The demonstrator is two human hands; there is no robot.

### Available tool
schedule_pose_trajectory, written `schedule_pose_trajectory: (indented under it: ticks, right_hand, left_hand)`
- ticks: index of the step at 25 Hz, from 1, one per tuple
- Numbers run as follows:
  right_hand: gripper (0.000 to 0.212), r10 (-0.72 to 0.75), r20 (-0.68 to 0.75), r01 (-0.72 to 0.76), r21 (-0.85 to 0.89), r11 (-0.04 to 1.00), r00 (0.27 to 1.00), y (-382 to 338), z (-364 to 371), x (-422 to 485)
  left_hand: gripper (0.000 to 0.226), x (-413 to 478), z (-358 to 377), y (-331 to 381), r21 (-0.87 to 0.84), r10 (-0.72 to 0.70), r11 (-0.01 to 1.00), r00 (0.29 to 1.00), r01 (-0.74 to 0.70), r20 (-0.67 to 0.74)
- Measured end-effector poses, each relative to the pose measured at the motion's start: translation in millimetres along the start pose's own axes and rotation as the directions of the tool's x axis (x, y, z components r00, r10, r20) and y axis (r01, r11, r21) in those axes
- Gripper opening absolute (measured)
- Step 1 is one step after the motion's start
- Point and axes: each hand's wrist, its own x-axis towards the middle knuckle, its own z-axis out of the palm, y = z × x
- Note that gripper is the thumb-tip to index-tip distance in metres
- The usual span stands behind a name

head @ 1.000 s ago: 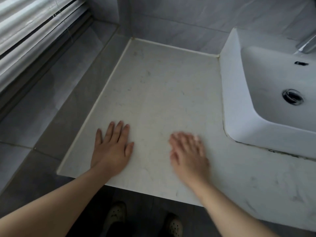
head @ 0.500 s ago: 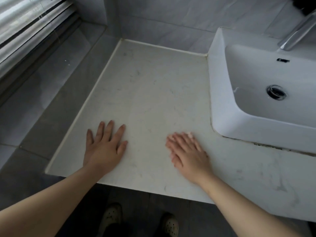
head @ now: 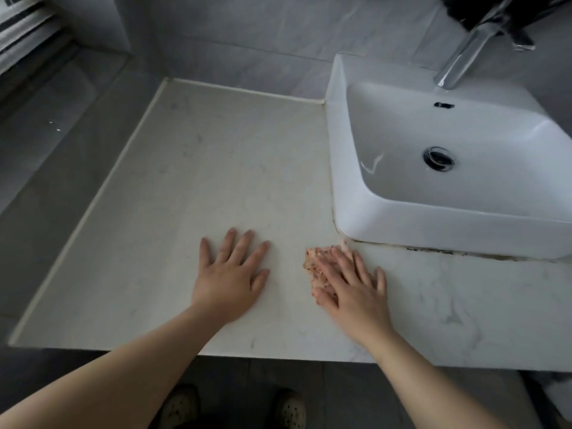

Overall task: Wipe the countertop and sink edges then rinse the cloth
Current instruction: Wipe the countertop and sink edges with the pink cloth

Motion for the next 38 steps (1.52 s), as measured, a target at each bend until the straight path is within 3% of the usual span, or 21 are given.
schedule_pose_trajectory:
  ticks: [3, 7, 9, 13, 15, 17, 19, 21, 22, 23, 25, 26, 27, 29, 31, 33, 35, 38]
  right_hand:
    - [0.046, 0.062, -0.308, -0.026, 0.119, 0.993, 0.949, -8, 7, 15]
    - [0.017, 0.242, -0.402, -0.115, 0.315, 0.942, 0.883, -17, 0, 34]
    - [0.026, 0.323, -0.407, -0.114, 0.46, 0.88, 0.854, -21, -16, 39]
    - [0.045, 0.29, -0.568, 0.129, 0.584, 0.802, 0.77, -26, -75, 53]
    - [0.045, 0.348, -0.548, 0.186, 0.698, 0.692, 0.761, -23, -106, 62]
    - [0.026, 0.432, -0.468, 0.213, 0.829, 0.517, 0.771, -13, -131, 77]
    - [0.012, 0.496, -0.408, 0.21, 0.889, 0.407, 0.767, 5, -149, 99]
    - [0.018, 0.492, -0.275, 0.122, 0.94, 0.319, 0.826, 27, -155, 119]
    - [0.015, 0.463, -0.141, 0.001, 0.957, 0.289, 0.875, 37, -154, 126]
    - [0.01, 0.408, 0.004, -0.145, 0.938, 0.315, 0.913, 45, -151, 129]
    - [0.015, 0.24, 0.239, -0.336, 0.741, 0.581, 0.941, 60, -146, 127]
    - [0.019, 0.197, 0.303, -0.351, 0.626, 0.697, 0.932, 63, -150, 125]
    - [0.025, 0.168, 0.364, -0.358, 0.556, 0.75, 0.916, 64, -155, 125]
    - [0.05, 0.125, 0.478, -0.413, 0.565, 0.714, 0.87, 63, -165, 114]
    - [0.066, 0.114, 0.462, -0.37, 0.513, 0.775, 0.879, 60, -166, 99]
    - [0.059, 0.149, 0.353, -0.276, 0.342, 0.899, 0.924, 55, -158, 89]
    - [0.053, 0.19, 0.254, -0.277, 0.37, 0.887, 0.948, 54, -156, 92]
    - [0.027, 0.303, 0.151, -0.313, 0.729, 0.609, 0.941, 59, -157, 112]
  left_hand:
    - [0.073, -2, -2, -1, -0.002, -0.017, 1.0, 1.0, 0.017, 0.006]
    - [0.072, -1, -3, 0, 0.007, -0.018, 1.0, 1.0, 0.018, 0.005]
    - [0.073, -2, -2, -1, -0.004, -0.016, 1.0, 1.0, 0.016, -0.01]
    - [0.073, -2, -5, 0, -0.027, -0.017, 0.999, 0.999, 0.016, -0.037]
    - [0.073, -2, -4, -1, -0.009, -0.025, 1.0, 0.999, 0.024, -0.035]
    - [0.072, -1, -2, -2, -0.012, -0.025, 1.0, 0.998, 0.024, -0.056]
    - [0.065, -1, 1, -3, 0.019, -0.018, 1.0, 0.996, 0.02, -0.084]
    - [0.056, -1, 4, -4, 0.053, -0.015, 0.998, 0.996, 0.019, -0.086]
    - [0.053, 0, 4, -5, 0.068, -0.008, 0.998, 0.994, 0.015, -0.104]
    - [0.051, 0, 5, -5, 0.075, -0.003, 0.997, 0.993, 0.012, -0.118]
    - [0.051, 0, 8, -6, 0.082, 0.002, 0.997, 0.988, 0.011, -0.154]
    - [0.052, 1, 9, -6, 0.086, 0.005, 0.996, 0.985, 0.01, -0.172]
    - [0.052, 2, 10, -7, 0.089, 0.002, 0.996, 0.985, 0.014, -0.174]
    - [0.053, 2, 11, -7, 0.091, -0.004, 0.996, 0.986, 0.019, -0.166]
    - [0.054, 2, 11, -6, 0.091, -0.007, 0.996, 0.985, 0.024, -0.174]
    - [0.054, 1, 11, -6, 0.093, -0.011, 0.995, 0.985, 0.028, -0.173]
    - [0.054, 1, 10, -7, 0.093, -0.014, 0.995, 0.985, 0.031, -0.175]
    - [0.052, 2, 10, -6, 0.122, -0.002, 0.992, 0.985, 0.024, -0.172]
